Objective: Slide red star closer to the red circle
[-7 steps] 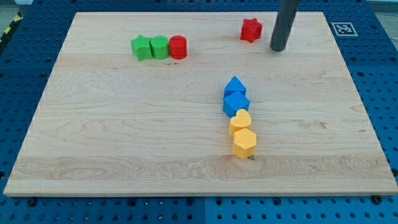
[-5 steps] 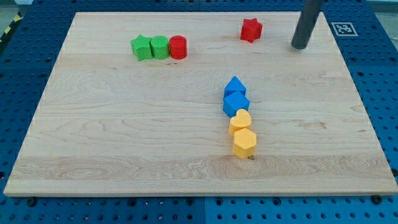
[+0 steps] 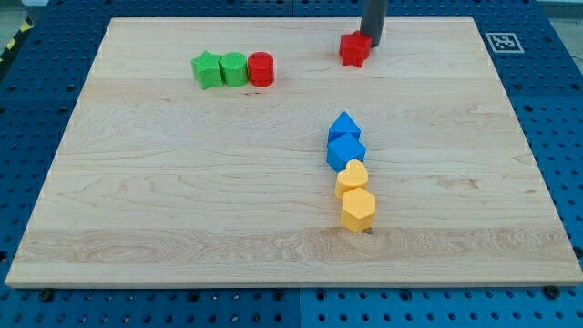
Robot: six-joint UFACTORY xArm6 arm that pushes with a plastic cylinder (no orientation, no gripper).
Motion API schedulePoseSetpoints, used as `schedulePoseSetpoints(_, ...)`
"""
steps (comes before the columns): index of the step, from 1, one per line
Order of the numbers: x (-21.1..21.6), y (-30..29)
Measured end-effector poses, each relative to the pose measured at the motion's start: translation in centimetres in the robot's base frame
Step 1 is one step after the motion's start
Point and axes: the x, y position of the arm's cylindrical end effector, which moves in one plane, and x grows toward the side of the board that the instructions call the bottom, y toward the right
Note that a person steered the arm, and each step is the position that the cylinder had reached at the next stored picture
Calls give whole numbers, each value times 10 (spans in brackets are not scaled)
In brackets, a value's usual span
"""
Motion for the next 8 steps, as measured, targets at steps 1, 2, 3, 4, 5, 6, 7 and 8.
schedulePoseSetpoints(1,24,-2)
schedulePoseSetpoints(2,33,-18)
schedulePoseSetpoints(3,45,-37)
schedulePoseSetpoints(4,48,-53)
schedulePoseSetpoints(5,49,-73)
schedulePoseSetpoints(6,50,-88)
schedulePoseSetpoints(7,51,-89)
schedulePoseSetpoints(8,53,-97)
